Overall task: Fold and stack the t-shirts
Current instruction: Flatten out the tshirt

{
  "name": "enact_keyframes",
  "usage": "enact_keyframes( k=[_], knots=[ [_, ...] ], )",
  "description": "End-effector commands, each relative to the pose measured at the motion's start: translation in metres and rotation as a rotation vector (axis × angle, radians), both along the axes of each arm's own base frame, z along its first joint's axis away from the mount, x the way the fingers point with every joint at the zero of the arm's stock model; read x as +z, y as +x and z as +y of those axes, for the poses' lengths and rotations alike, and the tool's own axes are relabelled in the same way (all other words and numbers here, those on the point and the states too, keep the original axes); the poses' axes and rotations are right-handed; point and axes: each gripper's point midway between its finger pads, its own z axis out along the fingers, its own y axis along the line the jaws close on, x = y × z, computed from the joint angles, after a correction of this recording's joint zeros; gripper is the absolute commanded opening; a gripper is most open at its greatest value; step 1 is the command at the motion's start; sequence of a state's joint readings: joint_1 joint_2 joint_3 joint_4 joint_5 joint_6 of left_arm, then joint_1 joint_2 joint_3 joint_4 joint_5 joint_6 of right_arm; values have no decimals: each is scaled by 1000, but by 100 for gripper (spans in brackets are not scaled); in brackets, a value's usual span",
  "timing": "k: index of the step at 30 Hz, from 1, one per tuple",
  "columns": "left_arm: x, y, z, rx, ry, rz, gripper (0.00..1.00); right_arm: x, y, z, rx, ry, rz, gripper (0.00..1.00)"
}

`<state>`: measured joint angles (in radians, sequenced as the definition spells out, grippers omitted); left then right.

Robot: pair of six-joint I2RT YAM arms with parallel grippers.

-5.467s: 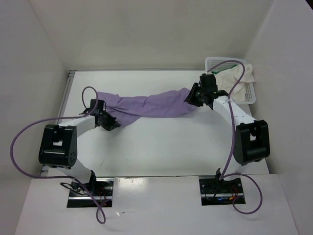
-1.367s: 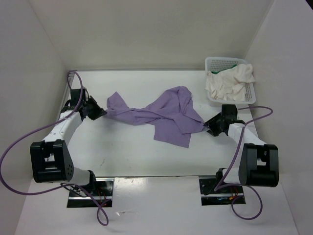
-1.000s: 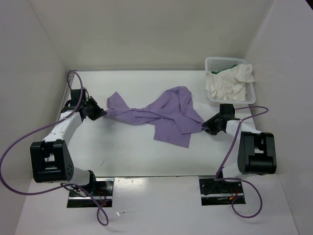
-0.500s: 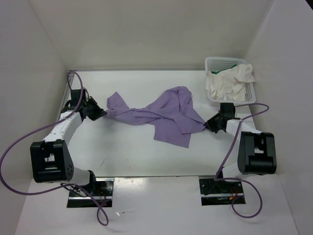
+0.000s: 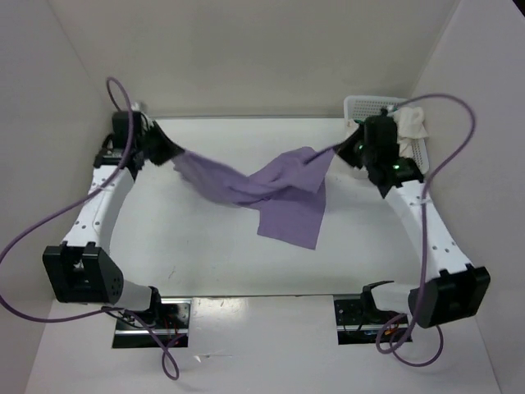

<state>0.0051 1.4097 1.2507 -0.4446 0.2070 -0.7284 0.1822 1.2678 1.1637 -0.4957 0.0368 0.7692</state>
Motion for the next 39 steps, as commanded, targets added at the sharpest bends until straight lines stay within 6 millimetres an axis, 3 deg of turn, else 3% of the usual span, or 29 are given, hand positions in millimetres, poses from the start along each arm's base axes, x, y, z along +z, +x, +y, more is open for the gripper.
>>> enact_keyframes(
  k=[1,2,3,4,6,7,8,9,10,12,16,18,19,22,23,24,25,26,27,28,29,31,32,33,34,35,38,39],
  knots=[
    [128,20,28,47,-1,-287,0,147,-24,-28,-52,-99,-286,0],
    [151,18,30,23,-46,-331,0,197,-33,-33,-54,-122,-375,0],
    [172,16,39,34,-71,-372,0,223,-38,-36,-62,-132,-426,0],
    [207,12,61,86,-103,-439,0,275,-53,-41,-79,-124,-543,0],
    [242,3,68,85,-133,-509,0,312,-60,-43,-82,-128,-623,0],
    [260,-4,79,116,-125,-551,0,351,-77,-47,-90,-121,-718,0],
    [273,-10,84,133,-123,-571,0,367,-83,-45,-86,-108,-760,0],
    [300,-23,86,153,-110,-626,0,373,-77,-43,-86,-129,-766,0],
    [312,-28,90,170,-97,-651,0,403,-94,-46,-103,-106,-848,0],
    [342,-44,101,243,-32,-715,0,429,-102,-49,-136,-115,-914,0],
    [382,-67,108,315,36,-811,0,456,-100,-47,-155,-108,-998,0],
    [376,-60,117,342,52,-789,0,461,-89,-45,-157,-125,-1020,0],
    [372,-57,115,331,47,-777,0,451,-66,-40,-164,-137,-986,0],
    [335,-24,125,315,33,-696,0,422,-15,-28,-149,-203,-909,0],
    [310,-7,132,317,33,-639,0,396,18,-12,-72,-222,-851,0],
    [298,2,138,330,32,-613,0,381,38,-7,-36,-197,-817,0],
    [279,17,144,330,34,-573,0,355,71,-14,-29,-206,-756,0],
    [267,25,147,332,29,-550,0,341,86,-10,-2,-207,-727,0],
    [239,36,152,336,18,-495,0,329,98,-7,3,-212,-700,0],
    [228,45,155,336,16,-484,0,320,111,-5,8,-223,-684,0],
    [204,59,164,359,14,-432,0,293,136,1,27,-228,-635,0],
    [170,76,166,354,-1,-362,0,278,156,9,53,-224,-618,0],
    [144,91,172,357,-9,-315,0,269,166,11,49,-208,-604,0],
    [133,97,169,348,-15,-292,0,259,179,16,59,-195,-595,0],
    [137,114,168,334,-27,-311,0,287,178,19,31,-119,-680,0],
    [137,114,166,326,-31,-311,0,293,175,19,29,-116,-695,0],
    [181,120,168,325,-25,-399,0,345,155,4,-20,-76,-831,0],
    [189,120,170,333,-20,-402,0,368,136,2,-28,-55,-881,0]
  ],
)
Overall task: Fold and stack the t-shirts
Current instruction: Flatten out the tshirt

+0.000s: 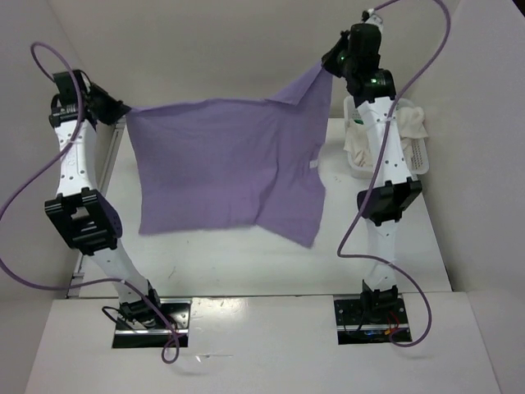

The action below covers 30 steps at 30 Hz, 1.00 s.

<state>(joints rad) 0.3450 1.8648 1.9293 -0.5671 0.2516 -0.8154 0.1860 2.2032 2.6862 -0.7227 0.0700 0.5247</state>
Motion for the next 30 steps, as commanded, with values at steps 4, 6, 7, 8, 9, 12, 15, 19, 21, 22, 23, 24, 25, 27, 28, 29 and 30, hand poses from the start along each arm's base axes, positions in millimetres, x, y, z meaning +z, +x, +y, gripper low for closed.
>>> enact_keyframes(
  k=[4,6,7,8,9,12,15,19,21,22,23,24,25,27,28,29,30],
  knots=[
    [194,-11,5,24,173,-445,0,246,-119,-35,-40,158,-602,0],
    [215,-16,5,34,193,-489,0,239,-116,-39,-50,151,-579,0],
    [216,-16,5,34,193,-489,0,235,-116,-38,-41,148,-564,0],
    [216,-16,5,34,193,-489,0,230,-116,-38,-41,145,-546,0],
    [208,-14,7,43,189,-471,0,217,-110,-37,-43,127,-507,0],
    [191,-14,8,36,197,-434,0,182,-106,-33,-21,82,-400,0],
    [157,-23,12,60,208,-358,0,87,-98,-32,-21,35,-184,0],
    [89,-51,14,106,209,-218,0,-15,-144,-50,-77,-13,14,0],
    [34,-78,12,132,201,-96,0,-91,-175,-56,-92,-33,171,0],
    [15,-89,15,161,206,-50,0,-117,-189,-55,-89,-13,235,0],
    [6,-104,11,170,208,-34,0,-124,-206,-55,-84,6,244,0],
    [-44,-122,7,172,184,82,0,-171,-225,-52,-66,7,352,0],
    [-62,-132,7,187,175,123,0,-186,-234,-53,-73,13,388,0],
    [-92,-152,2,192,166,193,0,-218,-256,-47,-45,39,485,0],
    [-121,-167,-3,185,148,259,0,-226,-262,-45,-32,43,513,0],
    [-125,-175,-3,193,145,266,0,-235,-270,-44,-27,52,554,0],
    [-134,-183,-6,190,139,291,0,-246,-277,-42,-18,54,591,0]
  ],
)
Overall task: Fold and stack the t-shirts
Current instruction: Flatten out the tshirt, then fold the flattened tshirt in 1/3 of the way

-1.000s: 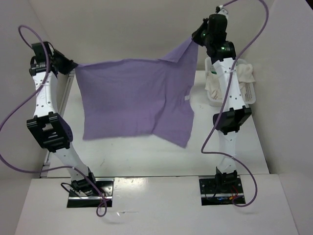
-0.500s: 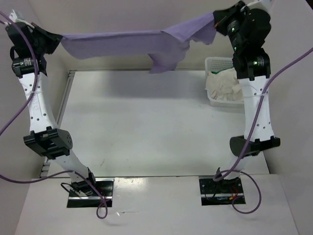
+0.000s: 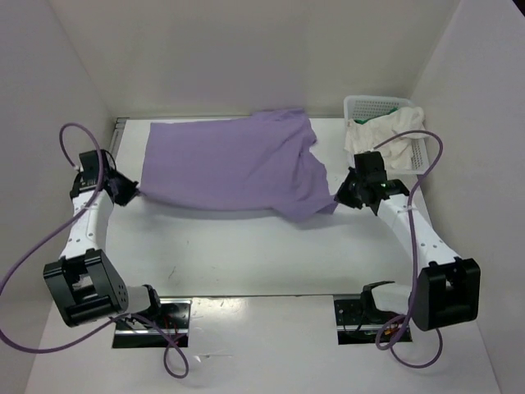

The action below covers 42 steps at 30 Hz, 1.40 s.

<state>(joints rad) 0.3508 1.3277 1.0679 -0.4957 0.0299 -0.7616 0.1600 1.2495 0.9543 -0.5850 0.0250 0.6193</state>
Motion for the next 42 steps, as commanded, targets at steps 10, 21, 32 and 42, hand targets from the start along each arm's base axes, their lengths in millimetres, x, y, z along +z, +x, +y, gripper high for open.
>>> enact_keyframes(
  k=[10,21,32,42],
  knots=[
    [-17,-72,-23,-26,-9,80,0,4,-101,36,131,225,153,0],
    [-32,-34,1,43,-16,92,0,26,34,28,77,69,-13,1],
    [-59,4,21,75,-33,128,0,0,134,34,67,-9,-16,1],
    [-78,31,30,69,-47,145,0,-17,186,39,76,-43,-22,1]
  ],
)
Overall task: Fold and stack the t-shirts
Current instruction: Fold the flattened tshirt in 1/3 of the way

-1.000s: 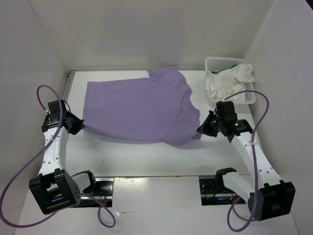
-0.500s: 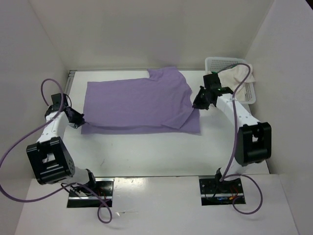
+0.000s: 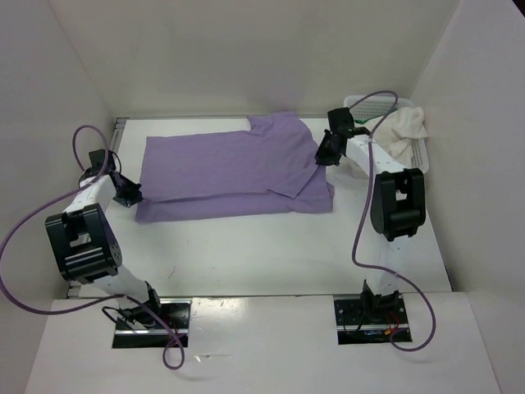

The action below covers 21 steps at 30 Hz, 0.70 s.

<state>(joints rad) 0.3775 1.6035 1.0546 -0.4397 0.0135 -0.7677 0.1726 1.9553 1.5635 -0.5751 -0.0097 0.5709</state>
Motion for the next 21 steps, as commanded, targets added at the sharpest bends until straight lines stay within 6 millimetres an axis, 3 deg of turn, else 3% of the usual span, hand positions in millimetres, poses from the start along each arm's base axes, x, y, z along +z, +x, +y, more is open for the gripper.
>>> enact_keyframes(
  k=[1,4,5,9,11,13,14,16,17,18,20,21],
  knots=[
    [14,28,14,21,22,-77,0,27,36,4,6,-22,-113,1],
    [10,39,16,16,17,-86,2,18,47,6,6,-23,-107,1],
    [3,41,17,16,10,-69,6,7,48,6,7,-28,-80,1],
    [-8,47,24,21,25,-40,12,1,63,7,1,-35,-83,3],
    [-8,49,22,1,13,-41,31,1,65,7,1,-34,-86,14],
    [8,53,22,-13,26,-79,44,6,62,9,6,-26,-91,33],
    [26,55,21,-18,35,-122,52,15,64,12,16,-7,-118,37],
    [48,52,20,-27,56,-156,56,41,53,13,27,14,-155,45],
    [68,47,18,-28,76,-203,59,54,51,15,33,26,-187,49],
    [76,43,14,-35,74,-224,59,69,38,12,33,30,-212,51],
    [89,29,5,-49,68,-258,59,78,21,8,20,32,-229,53],
    [70,15,-9,-73,16,-225,59,59,3,5,9,35,-191,44]
  ],
)
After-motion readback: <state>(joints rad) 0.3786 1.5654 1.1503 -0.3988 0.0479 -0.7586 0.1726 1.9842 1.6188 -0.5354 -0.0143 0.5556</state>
